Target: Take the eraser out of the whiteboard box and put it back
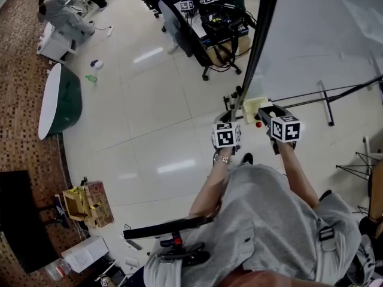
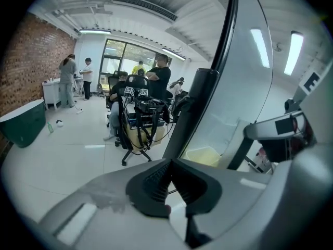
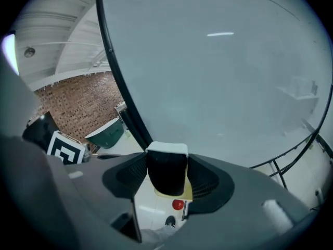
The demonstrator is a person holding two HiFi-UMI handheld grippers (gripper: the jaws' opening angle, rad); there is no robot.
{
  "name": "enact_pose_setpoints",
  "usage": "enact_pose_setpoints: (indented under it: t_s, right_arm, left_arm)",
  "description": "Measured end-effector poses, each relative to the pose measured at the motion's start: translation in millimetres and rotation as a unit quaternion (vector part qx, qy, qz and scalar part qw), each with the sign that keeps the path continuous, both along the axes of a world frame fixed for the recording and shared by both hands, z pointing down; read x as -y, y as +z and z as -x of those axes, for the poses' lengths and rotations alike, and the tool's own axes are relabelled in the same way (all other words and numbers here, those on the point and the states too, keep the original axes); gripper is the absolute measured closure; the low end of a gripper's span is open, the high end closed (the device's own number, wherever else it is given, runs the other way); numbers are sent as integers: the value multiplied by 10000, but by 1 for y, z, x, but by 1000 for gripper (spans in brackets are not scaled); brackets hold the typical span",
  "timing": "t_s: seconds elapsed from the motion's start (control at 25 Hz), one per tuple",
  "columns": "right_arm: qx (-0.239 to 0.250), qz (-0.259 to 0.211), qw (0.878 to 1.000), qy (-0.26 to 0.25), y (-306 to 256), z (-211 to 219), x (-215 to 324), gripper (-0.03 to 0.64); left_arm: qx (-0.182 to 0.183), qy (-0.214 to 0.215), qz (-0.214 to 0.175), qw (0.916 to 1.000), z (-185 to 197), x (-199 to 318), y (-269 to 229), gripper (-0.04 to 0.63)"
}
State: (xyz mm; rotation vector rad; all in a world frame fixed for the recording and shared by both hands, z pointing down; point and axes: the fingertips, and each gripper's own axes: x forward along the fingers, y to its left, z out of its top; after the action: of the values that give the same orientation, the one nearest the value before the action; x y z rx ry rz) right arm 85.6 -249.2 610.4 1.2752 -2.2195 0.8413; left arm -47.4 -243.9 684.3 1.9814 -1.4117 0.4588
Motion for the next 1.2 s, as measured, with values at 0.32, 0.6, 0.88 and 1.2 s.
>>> enact_pose_setpoints:
  t_s: [0.32, 0.6, 0.88, 1.2]
  right_arm:
    - [-395, 78, 9992, 45, 41, 1, -2, 369]
    - [-420, -282, 9984, 263, 49, 2, 14, 368]
    - [-828, 345, 9960, 48, 91, 4, -11, 367]
    - [-561, 667, 9959, 225, 108, 1, -18, 359]
  left_arm:
    - [-50, 138, 22, 9999, -10, -4, 1, 592]
    - [-66, 118, 59, 9999, -5, -5, 6, 592]
    - [-149, 176, 95, 9997, -4, -4, 9, 592]
    - [-324, 403, 256, 9983, -27, -18, 20, 592]
